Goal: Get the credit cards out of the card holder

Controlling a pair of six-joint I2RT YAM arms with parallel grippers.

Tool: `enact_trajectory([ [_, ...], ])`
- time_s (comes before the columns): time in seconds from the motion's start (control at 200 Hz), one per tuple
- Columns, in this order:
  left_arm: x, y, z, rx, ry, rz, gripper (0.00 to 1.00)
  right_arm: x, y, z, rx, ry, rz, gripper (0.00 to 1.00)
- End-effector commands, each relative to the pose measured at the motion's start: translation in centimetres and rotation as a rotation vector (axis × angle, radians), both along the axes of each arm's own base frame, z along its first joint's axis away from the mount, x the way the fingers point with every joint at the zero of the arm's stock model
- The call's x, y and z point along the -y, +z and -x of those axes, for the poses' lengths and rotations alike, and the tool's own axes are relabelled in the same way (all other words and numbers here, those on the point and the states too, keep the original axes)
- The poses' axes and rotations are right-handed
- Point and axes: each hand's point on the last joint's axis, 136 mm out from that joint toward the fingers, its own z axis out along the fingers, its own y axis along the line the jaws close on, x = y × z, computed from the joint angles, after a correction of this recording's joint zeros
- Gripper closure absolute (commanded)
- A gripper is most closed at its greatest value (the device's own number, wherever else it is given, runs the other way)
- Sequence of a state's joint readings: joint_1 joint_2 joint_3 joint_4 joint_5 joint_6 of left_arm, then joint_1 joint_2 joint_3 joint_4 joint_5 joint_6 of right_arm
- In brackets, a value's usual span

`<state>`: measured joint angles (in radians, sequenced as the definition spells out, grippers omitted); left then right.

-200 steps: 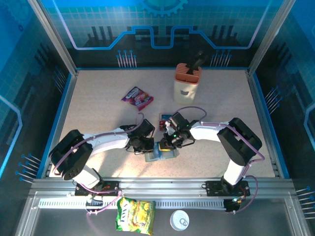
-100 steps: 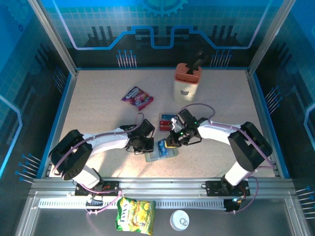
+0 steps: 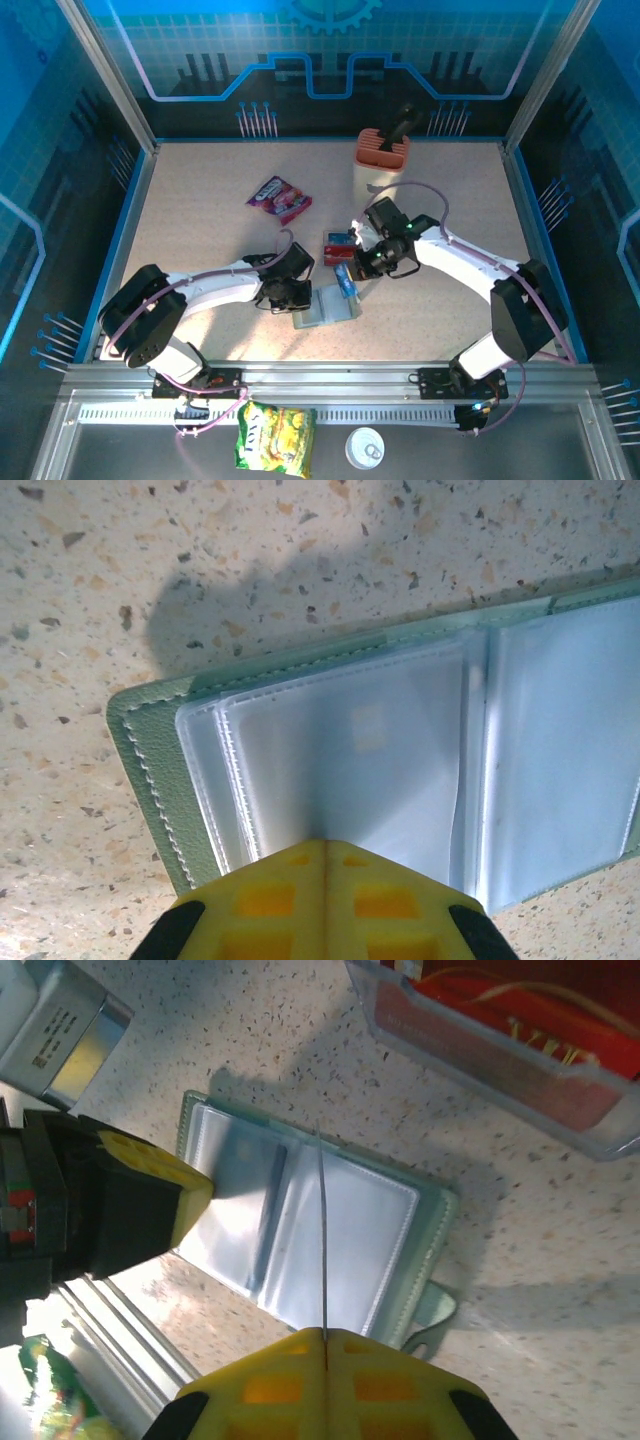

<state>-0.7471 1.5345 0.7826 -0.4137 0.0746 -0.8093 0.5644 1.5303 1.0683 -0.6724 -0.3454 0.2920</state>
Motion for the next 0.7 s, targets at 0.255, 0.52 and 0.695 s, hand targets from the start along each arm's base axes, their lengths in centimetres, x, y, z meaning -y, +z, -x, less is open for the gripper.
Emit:
enact_trajectory([
  [0.255, 0.1, 1.8, -1.4, 0.072, -0.007, 0.008, 1.00, 2.4, 3.9, -2.4, 0.284, 0.421, 0.176, 1.00],
  [0.52, 0.3, 4.1, -1.5, 0.141, 0.005, 0.083, 0.98, 3.2, 5.5, -5.6, 0.340, 0.689, 0.264, 1.00],
  [0.695, -0.4, 5.1, -1.4, 0.175, 0.052, 0.117, 0.88, 3.0, 5.6, -8.3, 0.364, 0.740, 0.284, 1.00],
])
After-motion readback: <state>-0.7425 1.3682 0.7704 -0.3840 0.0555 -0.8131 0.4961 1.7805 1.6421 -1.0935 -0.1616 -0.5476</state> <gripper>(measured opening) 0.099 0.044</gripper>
